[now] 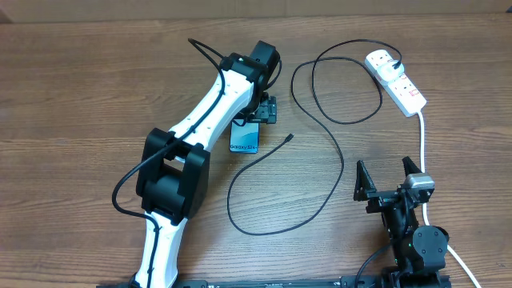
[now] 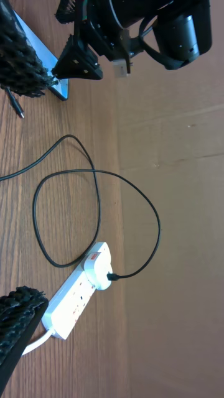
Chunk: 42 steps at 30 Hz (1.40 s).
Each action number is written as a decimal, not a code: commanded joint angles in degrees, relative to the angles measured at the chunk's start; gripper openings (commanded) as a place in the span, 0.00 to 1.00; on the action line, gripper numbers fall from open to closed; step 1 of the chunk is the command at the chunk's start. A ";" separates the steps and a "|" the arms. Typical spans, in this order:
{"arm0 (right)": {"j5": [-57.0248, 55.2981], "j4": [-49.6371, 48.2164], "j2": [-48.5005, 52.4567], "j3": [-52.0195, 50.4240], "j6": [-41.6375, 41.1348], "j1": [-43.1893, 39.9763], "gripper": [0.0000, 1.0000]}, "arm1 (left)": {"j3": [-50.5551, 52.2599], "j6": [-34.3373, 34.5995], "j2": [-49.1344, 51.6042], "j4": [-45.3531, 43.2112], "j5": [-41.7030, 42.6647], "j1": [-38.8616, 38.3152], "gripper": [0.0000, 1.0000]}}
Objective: Plug charger to phone and switch on socket
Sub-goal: 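Lower the left gripper and close it on the phone's edges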
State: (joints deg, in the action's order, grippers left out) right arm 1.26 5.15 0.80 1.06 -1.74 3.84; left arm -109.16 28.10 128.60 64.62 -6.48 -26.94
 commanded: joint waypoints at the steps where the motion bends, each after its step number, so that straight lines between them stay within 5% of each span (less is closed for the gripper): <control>1: 0.07 -0.35 -0.63 -0.59 0.09 0.28 1.00 | -1.18 -1.31 2.69 -0.22 0.09 0.79 1.00; 42: 0.09 -0.35 -0.63 -0.59 0.09 0.28 1.00 | 2.43 -8.22 5.18 -5.20 6.10 2.16 1.00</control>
State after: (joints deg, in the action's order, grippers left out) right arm 1.26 5.15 0.80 1.06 -1.72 3.84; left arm -107.22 22.02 133.01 59.68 -1.58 -24.86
